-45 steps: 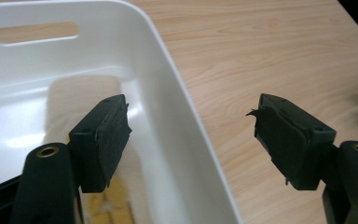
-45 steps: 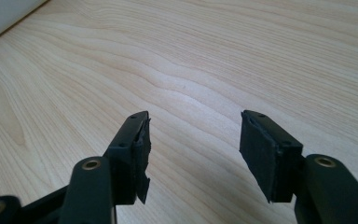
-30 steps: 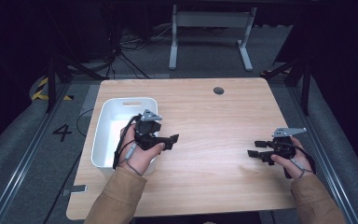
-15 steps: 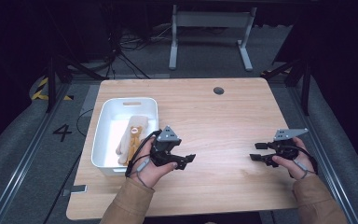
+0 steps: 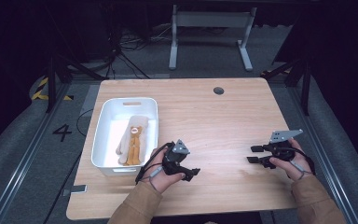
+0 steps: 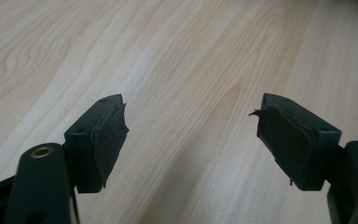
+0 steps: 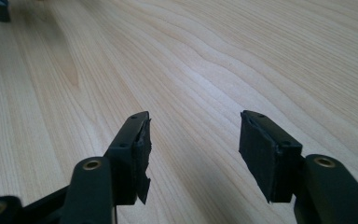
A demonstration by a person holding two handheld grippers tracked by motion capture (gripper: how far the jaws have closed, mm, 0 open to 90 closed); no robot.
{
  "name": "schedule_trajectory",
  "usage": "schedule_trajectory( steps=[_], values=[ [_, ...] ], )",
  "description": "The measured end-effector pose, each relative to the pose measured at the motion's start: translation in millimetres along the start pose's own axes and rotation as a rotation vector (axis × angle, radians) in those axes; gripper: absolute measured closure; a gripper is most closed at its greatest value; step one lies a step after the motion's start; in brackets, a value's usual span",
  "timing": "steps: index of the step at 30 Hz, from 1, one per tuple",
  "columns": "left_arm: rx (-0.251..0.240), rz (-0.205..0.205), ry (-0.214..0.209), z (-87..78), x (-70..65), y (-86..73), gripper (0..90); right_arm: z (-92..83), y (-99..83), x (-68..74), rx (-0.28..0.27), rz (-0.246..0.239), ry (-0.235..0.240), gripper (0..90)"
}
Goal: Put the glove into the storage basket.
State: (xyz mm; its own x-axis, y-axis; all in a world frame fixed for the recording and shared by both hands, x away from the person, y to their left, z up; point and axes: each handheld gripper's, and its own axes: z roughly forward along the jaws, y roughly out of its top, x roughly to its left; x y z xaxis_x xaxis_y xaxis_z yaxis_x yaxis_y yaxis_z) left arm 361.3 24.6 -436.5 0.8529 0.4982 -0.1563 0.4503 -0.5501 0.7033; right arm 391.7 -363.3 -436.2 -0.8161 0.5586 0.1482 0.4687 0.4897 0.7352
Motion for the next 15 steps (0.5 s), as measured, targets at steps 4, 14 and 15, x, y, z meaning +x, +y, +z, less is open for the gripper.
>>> schedule_trajectory(
  steps=[4,14,15],
  values=[
    [0.030,0.003,0.004,8.7,0.5,-4.5,24.9,2.5,-0.4,0.3,0.012,0.001,0.001,44.6],
    [0.039,0.008,-0.001,9.8,-1.5,-5.7,24.9,4.3,-1.0,1.9,0.017,0.001,0.002,44.1],
    [0.039,0.008,-0.001,9.8,-1.5,-5.7,24.7,4.2,-1.2,1.7,0.016,0.003,0.001,43.9]
  ],
)
